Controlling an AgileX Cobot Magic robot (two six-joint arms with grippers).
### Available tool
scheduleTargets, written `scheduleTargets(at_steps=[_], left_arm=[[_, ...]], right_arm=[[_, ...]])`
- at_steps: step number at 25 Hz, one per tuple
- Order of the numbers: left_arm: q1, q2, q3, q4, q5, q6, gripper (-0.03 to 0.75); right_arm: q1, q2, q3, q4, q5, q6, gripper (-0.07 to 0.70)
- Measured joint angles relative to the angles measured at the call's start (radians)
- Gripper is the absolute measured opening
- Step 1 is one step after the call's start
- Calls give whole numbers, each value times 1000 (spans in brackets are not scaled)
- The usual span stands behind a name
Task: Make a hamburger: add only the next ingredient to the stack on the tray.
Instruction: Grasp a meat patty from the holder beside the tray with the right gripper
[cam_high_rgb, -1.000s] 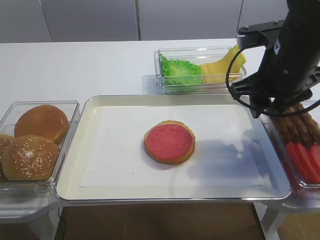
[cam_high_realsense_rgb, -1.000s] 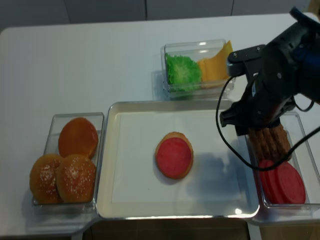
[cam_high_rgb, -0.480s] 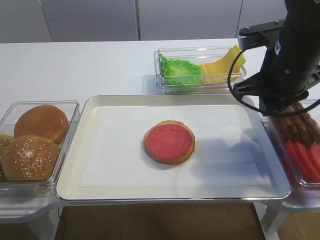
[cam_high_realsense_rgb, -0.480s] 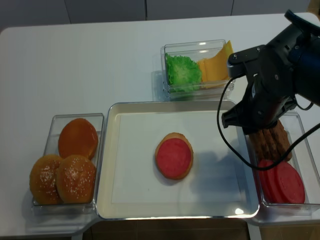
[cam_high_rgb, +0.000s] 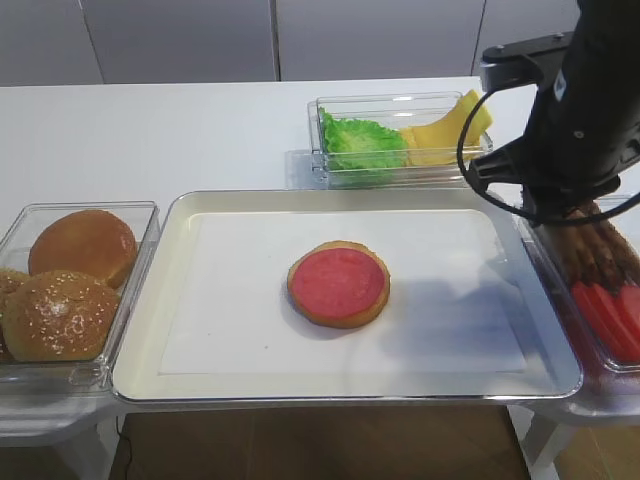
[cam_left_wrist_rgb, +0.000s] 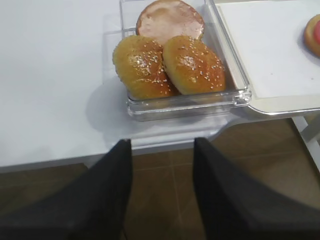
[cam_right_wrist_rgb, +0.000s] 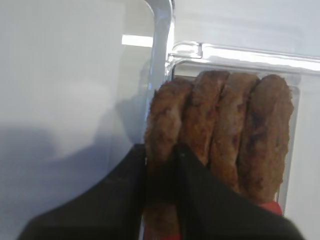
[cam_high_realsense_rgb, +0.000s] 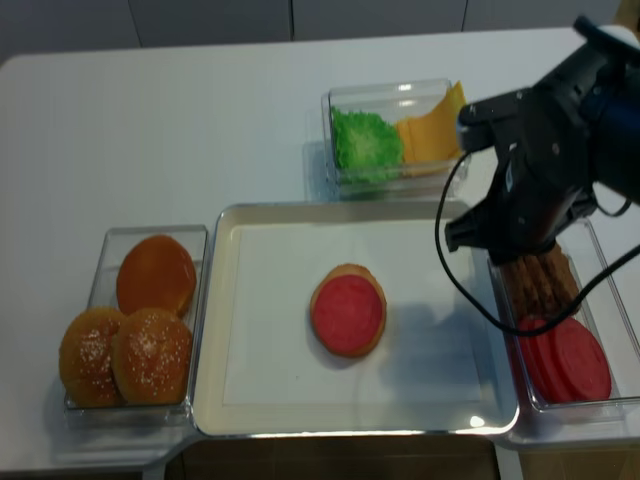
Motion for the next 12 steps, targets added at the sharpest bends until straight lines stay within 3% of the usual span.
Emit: scheduleTargets(at_steps=[12], left_arm=[[0, 0, 0, 0, 0, 0, 304]], right_arm=[[17, -92, -125, 21, 117, 11, 147]])
